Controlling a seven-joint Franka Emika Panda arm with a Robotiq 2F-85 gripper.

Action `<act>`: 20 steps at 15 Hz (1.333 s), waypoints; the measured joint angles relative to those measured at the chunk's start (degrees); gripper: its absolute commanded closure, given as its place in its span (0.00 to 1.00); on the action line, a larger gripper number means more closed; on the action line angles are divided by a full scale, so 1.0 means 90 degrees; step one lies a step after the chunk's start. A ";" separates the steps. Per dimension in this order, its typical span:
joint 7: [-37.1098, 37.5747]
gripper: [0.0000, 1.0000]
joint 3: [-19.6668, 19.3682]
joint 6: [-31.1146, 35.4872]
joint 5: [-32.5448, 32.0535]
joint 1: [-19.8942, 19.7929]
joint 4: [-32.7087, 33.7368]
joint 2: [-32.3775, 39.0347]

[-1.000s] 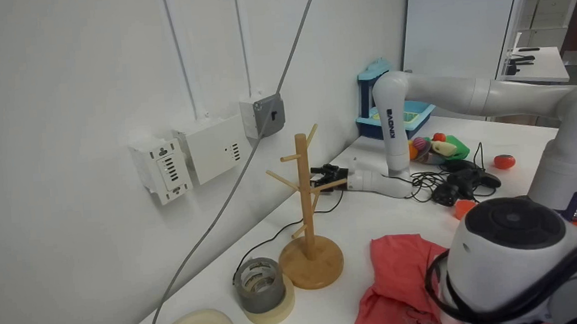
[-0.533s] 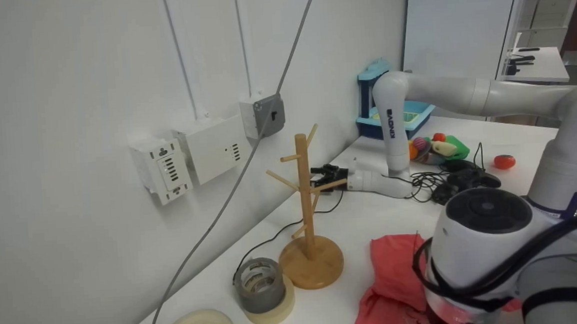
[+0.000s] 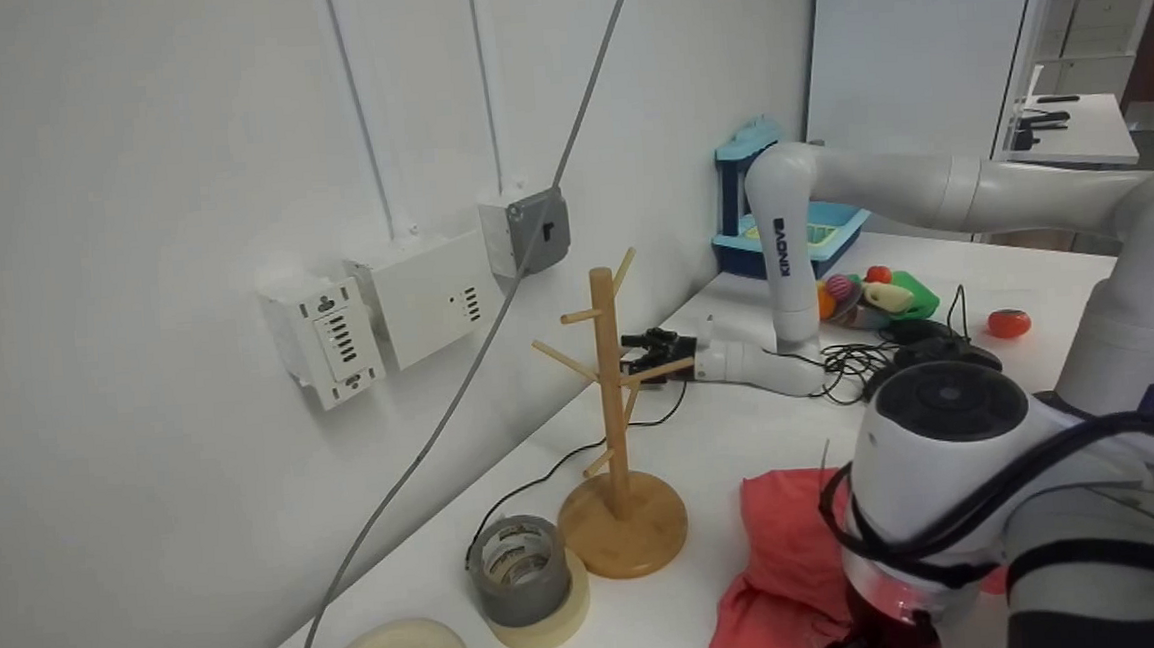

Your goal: Unfold the cloth on the table

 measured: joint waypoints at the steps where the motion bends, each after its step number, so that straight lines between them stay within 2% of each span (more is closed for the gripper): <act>1: 0.0000 0.00 0.0013 -0.0005 0.0017 -0.0049 0.0055 0.0046; 14: 0.0002 0.00 0.0047 -0.0075 0.0526 -0.0799 0.0894 0.0530; 20: 0.0241 0.00 0.0185 -0.0346 0.0943 -0.1019 0.1195 0.0671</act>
